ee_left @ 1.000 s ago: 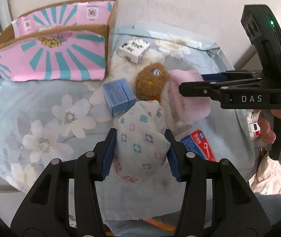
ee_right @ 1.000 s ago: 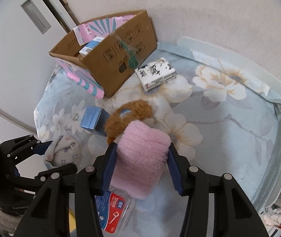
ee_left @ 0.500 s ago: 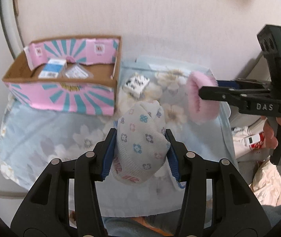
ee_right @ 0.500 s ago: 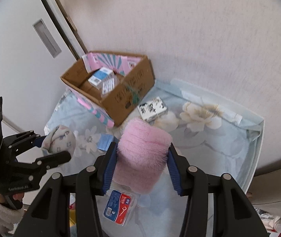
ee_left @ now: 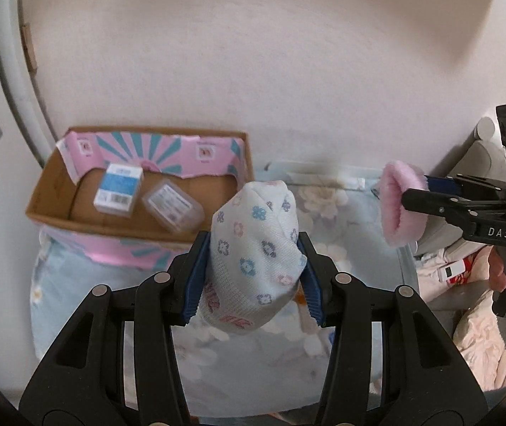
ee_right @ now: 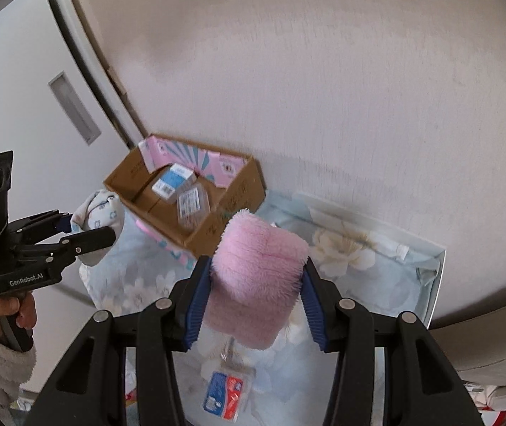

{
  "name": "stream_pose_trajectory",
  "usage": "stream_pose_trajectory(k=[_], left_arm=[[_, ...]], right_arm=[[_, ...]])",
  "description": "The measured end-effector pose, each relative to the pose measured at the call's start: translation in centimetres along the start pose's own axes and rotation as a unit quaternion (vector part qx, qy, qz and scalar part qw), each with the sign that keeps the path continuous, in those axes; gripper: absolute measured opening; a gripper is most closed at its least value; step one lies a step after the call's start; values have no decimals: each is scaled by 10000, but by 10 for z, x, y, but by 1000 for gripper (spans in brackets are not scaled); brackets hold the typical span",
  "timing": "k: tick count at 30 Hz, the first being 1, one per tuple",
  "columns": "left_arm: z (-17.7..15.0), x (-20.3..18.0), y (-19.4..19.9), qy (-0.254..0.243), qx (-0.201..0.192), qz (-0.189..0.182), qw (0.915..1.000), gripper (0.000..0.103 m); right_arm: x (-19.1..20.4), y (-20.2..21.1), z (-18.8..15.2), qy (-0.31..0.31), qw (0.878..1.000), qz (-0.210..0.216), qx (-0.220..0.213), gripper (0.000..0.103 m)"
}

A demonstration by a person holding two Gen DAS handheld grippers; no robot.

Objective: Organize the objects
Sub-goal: 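Lower cloth bag into cardboard box with left tool while right drops pink pouch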

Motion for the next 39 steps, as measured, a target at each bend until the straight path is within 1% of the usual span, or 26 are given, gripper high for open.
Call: stream_pose_trajectory(k=[6, 11, 17, 21, 27, 31, 34, 35, 39], left_arm=[[29, 42, -16, -66, 107, -69, 9999, 44], [50, 80, -31, -144, 176, -86, 9997, 44], [69, 128, -53, -218, 291, -109, 9993, 44], [77, 154, -67, -198, 447, -179, 9986, 44], [78, 182, -90, -427, 723, -202, 9963, 44], [72, 198, -107, -507, 976, -207, 9937, 44], [64, 208, -123, -531, 1168, -209, 9915, 44], [62, 210, -127, -544, 1213, -199, 9909, 44], [45, 220, -144, -588, 1472, -194, 9872, 44]], right_arm=[[22, -21, 30, -61, 9999, -91, -75, 45], [47, -48, 52, -56, 9999, -104, -111, 45], [73, -83, 66, -104, 9998, -105, -96, 45], [90, -106, 71, -151, 9998, -128, -60, 45], [107, -135, 72, -203, 9996, -183, 32, 45], [118, -160, 66, -131, 9992, -307, 199, 45], [123, -174, 59, -83, 9987, -367, 337, 45], [126, -180, 55, -4, 9988, -231, 420, 45], [127, -198, 39, 57, 9973, -302, 663, 45]])
Point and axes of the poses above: each gripper's, at about its wrist camera, not at the fingertips, and y roughly against the way its jaws point, x to its left, z to its top, the point moved 9 cm from there along -y, roughly the way its jaws point, and after that the axes turned 15 degrees about -x, right-handed, at the moved point
